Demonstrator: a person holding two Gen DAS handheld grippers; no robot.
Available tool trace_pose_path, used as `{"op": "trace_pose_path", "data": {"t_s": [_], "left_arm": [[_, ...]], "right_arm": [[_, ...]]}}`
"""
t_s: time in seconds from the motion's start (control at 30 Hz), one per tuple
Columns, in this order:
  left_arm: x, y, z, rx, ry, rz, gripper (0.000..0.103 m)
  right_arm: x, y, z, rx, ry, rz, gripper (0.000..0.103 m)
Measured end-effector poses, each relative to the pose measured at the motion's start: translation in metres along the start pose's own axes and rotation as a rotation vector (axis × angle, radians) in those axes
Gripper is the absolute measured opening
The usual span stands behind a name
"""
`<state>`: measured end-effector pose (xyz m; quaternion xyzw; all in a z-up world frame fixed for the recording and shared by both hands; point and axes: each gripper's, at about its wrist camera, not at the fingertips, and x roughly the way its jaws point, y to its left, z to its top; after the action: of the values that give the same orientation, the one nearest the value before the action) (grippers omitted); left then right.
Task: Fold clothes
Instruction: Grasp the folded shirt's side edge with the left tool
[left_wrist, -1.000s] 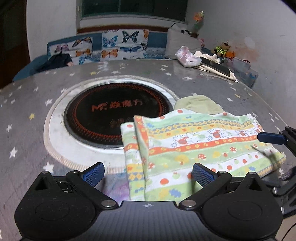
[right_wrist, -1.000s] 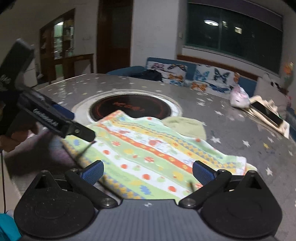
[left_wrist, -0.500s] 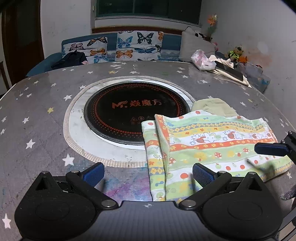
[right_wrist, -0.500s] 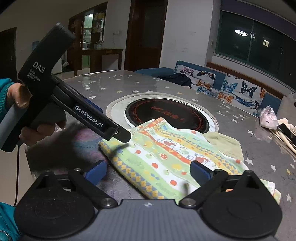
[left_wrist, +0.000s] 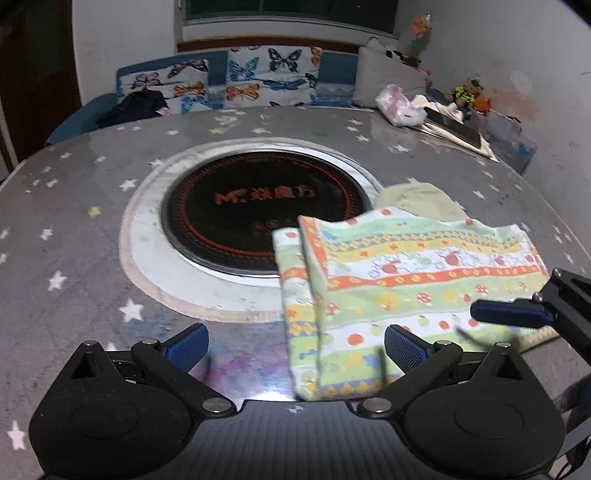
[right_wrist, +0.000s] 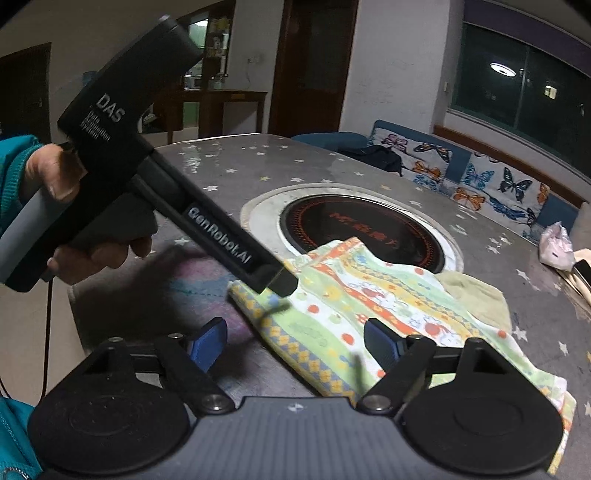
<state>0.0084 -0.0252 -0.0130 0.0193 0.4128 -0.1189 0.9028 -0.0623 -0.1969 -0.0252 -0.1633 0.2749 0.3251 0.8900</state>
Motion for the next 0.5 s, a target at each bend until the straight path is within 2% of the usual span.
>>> {"op": "trace_pose_path", "data": {"t_s": [0.33, 0.5], "left_arm": [[0.003, 0.02, 0.004, -0.064, 0.013, 0.04, 0.103], [0.004, 0.026, 0.006, -0.084, 0.018, 0.034, 0.103]], "right_arm": [[0.024, 0.014, 0.012, -0.063, 0.033, 0.046, 0.07], [0.037, 0.019, 0.014, -0.087, 0.057, 0.052, 0.063]]}}
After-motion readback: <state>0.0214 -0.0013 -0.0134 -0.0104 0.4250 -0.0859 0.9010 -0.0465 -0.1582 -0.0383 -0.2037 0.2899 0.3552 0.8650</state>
